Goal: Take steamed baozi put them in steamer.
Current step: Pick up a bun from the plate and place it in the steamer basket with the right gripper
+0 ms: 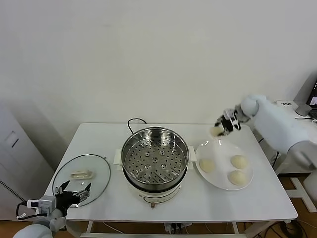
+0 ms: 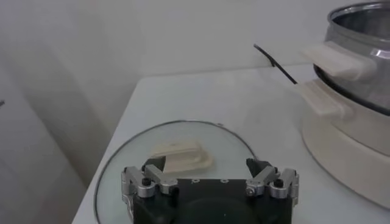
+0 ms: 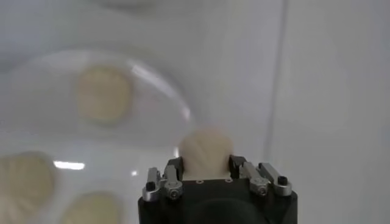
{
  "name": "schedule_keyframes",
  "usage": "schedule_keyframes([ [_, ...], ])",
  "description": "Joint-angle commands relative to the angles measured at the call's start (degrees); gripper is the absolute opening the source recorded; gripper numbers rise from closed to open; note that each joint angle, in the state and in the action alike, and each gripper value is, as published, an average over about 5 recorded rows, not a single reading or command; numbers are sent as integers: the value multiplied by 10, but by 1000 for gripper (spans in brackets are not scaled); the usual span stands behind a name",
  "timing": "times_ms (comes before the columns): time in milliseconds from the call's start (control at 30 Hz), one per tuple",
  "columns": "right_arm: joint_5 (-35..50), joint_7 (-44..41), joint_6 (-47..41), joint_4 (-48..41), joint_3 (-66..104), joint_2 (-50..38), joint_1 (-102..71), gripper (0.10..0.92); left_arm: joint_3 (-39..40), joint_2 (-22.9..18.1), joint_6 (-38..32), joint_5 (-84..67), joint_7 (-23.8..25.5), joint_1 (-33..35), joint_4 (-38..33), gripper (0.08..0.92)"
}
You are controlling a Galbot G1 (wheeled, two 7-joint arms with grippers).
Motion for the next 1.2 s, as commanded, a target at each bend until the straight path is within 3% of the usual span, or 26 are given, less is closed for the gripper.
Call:
schedule_keyframes([
  [33, 121, -66, 148, 82, -95, 27, 134, 487, 2, 2, 1, 1, -2, 0, -2, 823],
  [433, 94, -99, 295, 118, -114, 141, 139, 484, 3, 5, 1, 1, -4, 1, -3, 823],
  [867, -118, -99, 300, 105, -47, 203, 38, 486, 4, 7, 3, 1, -5, -1, -3, 823],
  [1200, -178, -93, 300, 107, -9, 208, -31, 485, 1, 7, 2, 0, -6, 0, -2, 823],
])
